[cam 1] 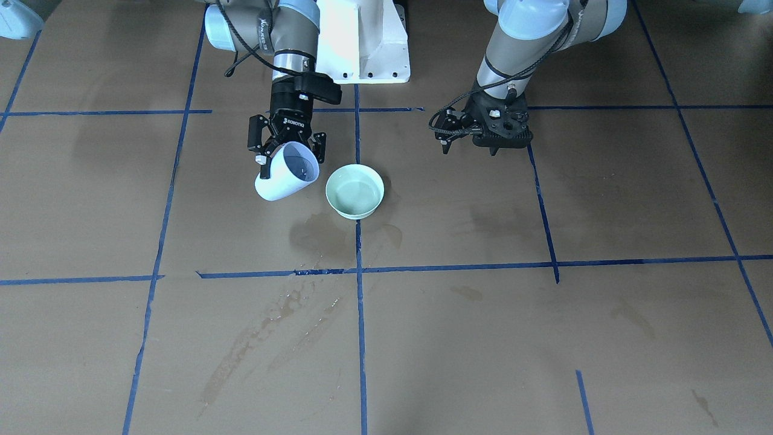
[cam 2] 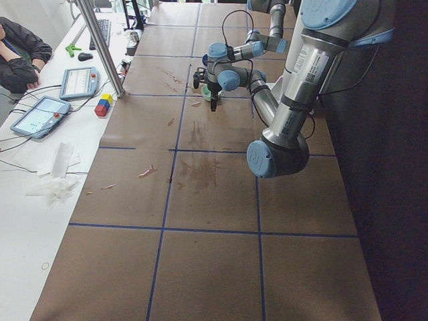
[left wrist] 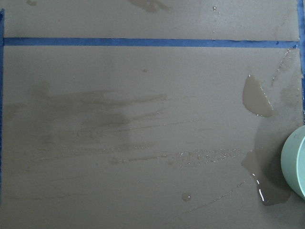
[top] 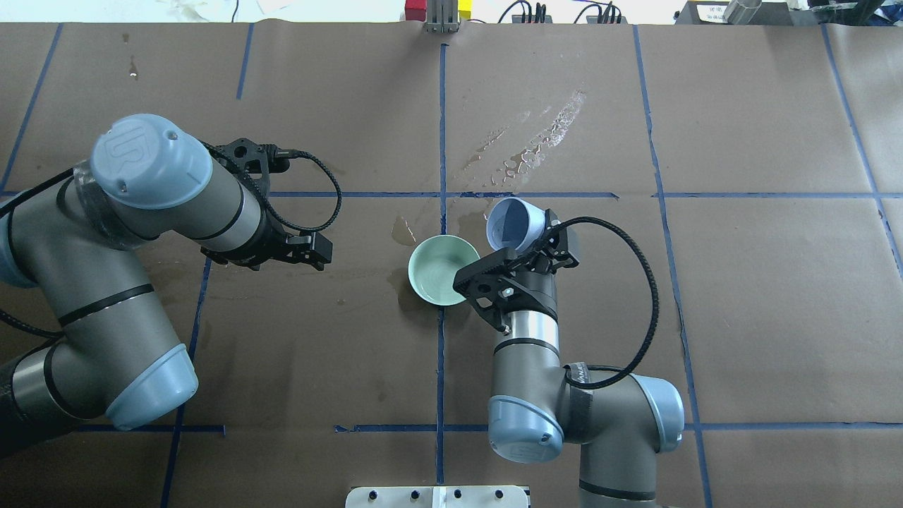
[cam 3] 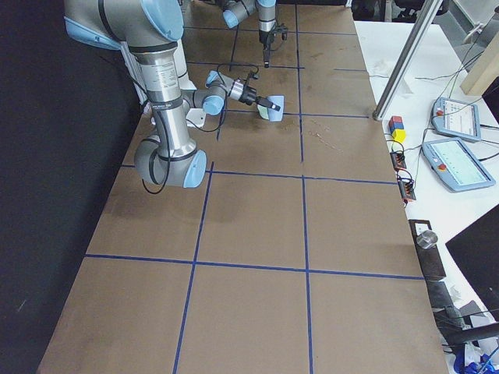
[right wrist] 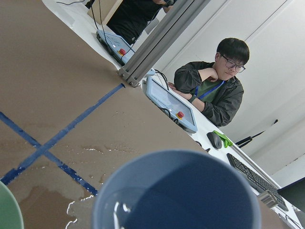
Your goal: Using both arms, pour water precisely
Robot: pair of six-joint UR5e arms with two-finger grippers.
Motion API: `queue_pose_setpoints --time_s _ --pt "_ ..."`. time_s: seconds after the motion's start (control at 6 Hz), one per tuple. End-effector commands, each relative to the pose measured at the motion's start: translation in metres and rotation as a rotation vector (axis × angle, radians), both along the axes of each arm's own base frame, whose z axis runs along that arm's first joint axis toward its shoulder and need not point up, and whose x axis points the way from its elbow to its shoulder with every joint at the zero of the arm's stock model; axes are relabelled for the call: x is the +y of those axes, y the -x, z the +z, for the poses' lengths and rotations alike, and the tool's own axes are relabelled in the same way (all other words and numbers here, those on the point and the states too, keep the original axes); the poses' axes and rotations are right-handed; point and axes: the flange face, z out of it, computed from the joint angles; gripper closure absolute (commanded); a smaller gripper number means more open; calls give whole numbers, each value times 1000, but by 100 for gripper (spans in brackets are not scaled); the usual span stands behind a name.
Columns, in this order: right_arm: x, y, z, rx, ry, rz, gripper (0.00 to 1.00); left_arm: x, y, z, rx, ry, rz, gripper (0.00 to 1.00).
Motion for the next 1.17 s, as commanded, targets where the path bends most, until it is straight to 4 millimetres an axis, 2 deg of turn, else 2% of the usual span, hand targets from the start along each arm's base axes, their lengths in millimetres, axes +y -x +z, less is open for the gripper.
queue_pose_setpoints --time_s 0.0,0.17,0.33,0.67,1.0 --pt "0 9 -12 92 14 -3 100 0 0 -1 3 -2 1 0" --pt "-2 21 -23 117 19 -3 100 0 0 -1 1 -1 1 0" --pt "-3 29 -20 136 21 -2 100 0 0 -1 1 -1 1 0" --pt "-4 28 -22 237 -8 -31 100 0 0 -1 1 -1 1 0" --pt "-4 28 -22 239 -9 -31 100 0 0 -1 3 -2 1 0"
